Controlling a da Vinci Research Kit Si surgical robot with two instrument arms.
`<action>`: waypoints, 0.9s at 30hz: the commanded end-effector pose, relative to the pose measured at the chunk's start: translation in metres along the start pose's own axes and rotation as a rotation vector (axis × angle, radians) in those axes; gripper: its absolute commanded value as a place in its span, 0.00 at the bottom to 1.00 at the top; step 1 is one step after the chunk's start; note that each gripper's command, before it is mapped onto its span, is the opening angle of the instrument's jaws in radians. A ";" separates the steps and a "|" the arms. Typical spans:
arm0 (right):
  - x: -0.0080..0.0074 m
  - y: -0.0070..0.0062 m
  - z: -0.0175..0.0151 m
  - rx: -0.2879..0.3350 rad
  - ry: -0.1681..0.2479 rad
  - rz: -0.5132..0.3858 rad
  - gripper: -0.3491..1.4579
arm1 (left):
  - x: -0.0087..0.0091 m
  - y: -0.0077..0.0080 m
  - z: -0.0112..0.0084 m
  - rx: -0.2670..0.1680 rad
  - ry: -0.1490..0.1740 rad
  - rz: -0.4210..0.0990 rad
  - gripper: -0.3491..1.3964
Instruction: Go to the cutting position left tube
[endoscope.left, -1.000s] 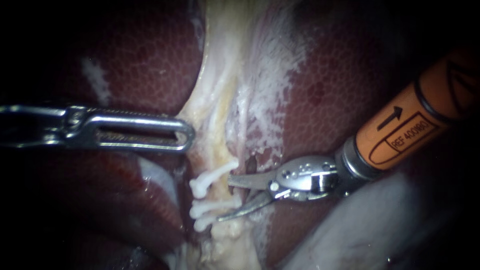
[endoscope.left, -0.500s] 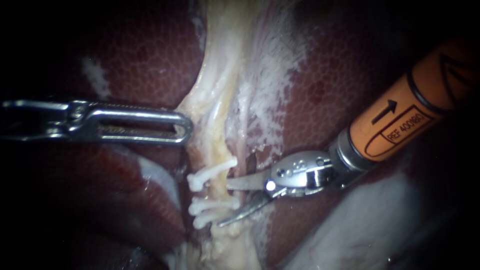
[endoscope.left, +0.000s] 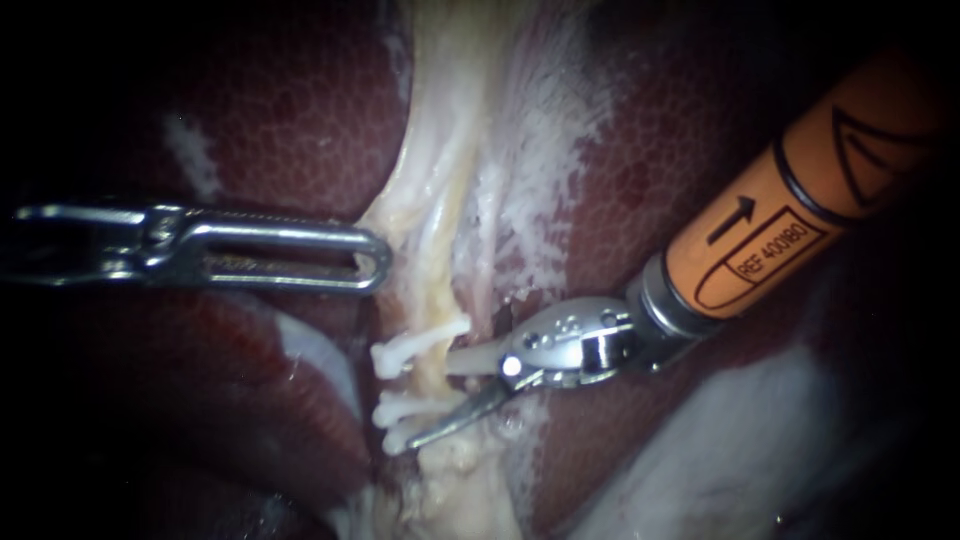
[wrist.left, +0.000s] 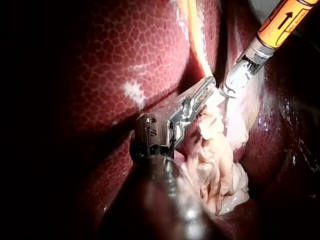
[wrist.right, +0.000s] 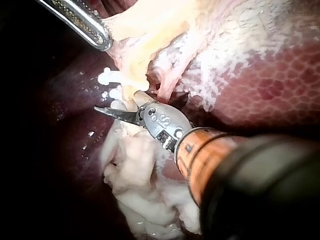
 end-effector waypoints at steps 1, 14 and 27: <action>0.0000 0.0000 0.0000 0.002 -0.002 0.012 0.69 | 0.0000 0.0000 0.0000 0.000 0.000 0.000 0.00; 0.0001 0.0004 0.0001 0.005 0.000 0.089 0.59 | 0.0002 0.0000 0.0002 -0.003 0.002 0.001 0.00; -0.0001 0.0008 0.0001 0.009 0.000 0.106 0.42 | 0.0003 -0.0001 0.0004 -0.005 0.002 0.002 0.00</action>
